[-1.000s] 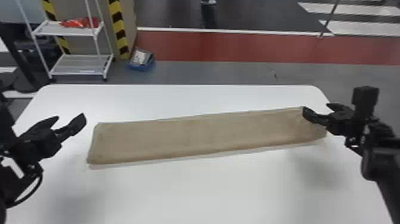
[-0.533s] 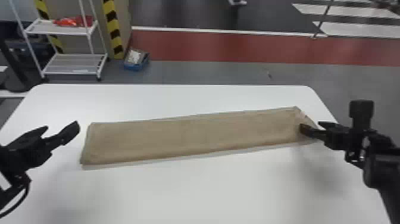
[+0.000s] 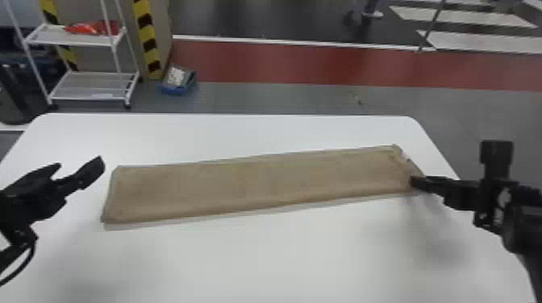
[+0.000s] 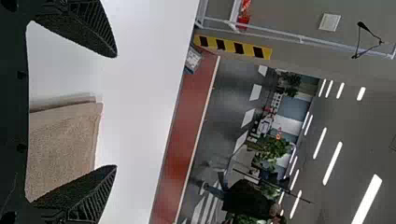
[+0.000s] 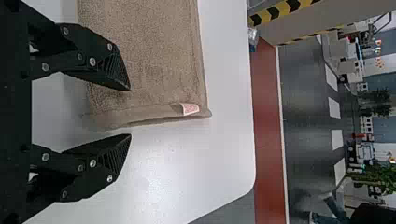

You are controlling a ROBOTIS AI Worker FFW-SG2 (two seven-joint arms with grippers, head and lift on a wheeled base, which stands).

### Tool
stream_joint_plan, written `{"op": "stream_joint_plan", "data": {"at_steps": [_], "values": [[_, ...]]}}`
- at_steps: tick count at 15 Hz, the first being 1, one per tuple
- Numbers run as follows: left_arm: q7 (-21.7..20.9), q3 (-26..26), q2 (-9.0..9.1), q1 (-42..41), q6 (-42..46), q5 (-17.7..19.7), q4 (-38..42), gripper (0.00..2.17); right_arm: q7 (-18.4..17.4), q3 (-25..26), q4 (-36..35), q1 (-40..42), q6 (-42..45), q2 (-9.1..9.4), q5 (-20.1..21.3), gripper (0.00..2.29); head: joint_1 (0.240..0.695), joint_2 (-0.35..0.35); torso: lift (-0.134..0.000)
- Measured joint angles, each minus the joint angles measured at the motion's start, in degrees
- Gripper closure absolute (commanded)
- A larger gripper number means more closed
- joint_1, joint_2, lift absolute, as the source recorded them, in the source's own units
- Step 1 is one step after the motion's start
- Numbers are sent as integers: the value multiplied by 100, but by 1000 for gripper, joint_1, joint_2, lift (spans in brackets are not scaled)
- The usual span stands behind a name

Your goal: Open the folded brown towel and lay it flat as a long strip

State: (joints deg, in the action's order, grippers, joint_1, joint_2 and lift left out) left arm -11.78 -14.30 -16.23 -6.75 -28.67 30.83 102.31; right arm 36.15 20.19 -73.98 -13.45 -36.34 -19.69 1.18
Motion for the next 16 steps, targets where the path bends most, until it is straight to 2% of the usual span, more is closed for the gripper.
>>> {"op": "stream_joint_plan", "data": {"at_steps": [2, 4, 7, 10, 11, 12, 13, 16], "values": [[7, 14, 5, 42, 1, -11, 0, 39, 153, 71, -245, 43, -375, -9, -22, 1332, 695, -112, -123], [5, 22, 6, 50, 3, -15, 0, 39, 399, 125, -346, 39, -789, -94, -24, 1420, 695, -115, -123], [9, 23, 10, 52, 5, -16, 19, 39, 603, 267, -531, 84, -1198, -149, -36, 1420, 695, -120, -123], [8, 18, 16, 28, -9, -16, 111, 39, 625, 542, -1004, 339, -1551, -155, -150, 1416, 695, -133, -123], [9, 20, 19, 18, -11, -16, 140, 39, 629, 604, -1101, 387, -1616, -171, -169, 1241, 695, -142, -123], [9, 29, 25, 8, -12, -17, 161, 39, 622, 630, -1167, 419, -1641, -188, -174, 589, 695, -146, -123], [9, 41, 29, 3, -12, -17, 173, 39, 575, 631, -1192, 428, -1578, -196, -159, 43, 695, -149, -123], [9, 74, 26, -41, -12, -30, 236, 39, 486, 507, -1009, 361, -606, -174, -119, 22, 695, -154, -123]]}}
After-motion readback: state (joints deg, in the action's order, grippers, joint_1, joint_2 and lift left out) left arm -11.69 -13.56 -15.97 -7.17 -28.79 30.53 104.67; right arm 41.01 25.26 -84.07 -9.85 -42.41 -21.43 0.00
